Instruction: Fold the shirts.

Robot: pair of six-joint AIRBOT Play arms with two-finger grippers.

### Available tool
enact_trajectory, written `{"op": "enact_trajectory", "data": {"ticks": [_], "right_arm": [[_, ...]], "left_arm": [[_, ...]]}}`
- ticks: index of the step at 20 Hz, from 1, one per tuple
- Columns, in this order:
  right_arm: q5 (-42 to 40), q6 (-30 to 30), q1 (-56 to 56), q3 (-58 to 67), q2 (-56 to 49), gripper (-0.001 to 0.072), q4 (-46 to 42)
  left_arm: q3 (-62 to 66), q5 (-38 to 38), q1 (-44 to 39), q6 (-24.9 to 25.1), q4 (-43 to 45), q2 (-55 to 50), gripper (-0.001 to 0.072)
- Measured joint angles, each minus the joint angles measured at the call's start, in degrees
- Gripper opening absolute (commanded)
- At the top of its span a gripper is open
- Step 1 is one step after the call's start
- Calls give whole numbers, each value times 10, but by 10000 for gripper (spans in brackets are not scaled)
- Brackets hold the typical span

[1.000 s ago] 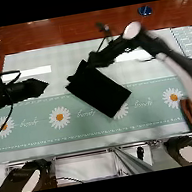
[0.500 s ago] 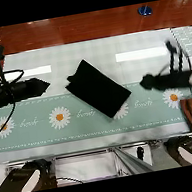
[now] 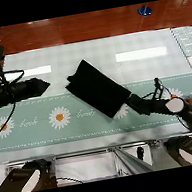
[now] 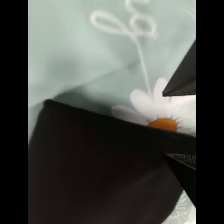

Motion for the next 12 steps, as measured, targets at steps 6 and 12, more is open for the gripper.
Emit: {"op": "enact_trajectory", "data": {"ticks": [6, 12], "right_arm": [[2, -118, 35, 81, -147, 24, 103], [88, -219, 28, 247, -196, 22, 61]], "left_arm": [[0, 0, 0, -1, 0, 0, 25], [-2, 0, -2, -4, -3, 0, 26]]}}
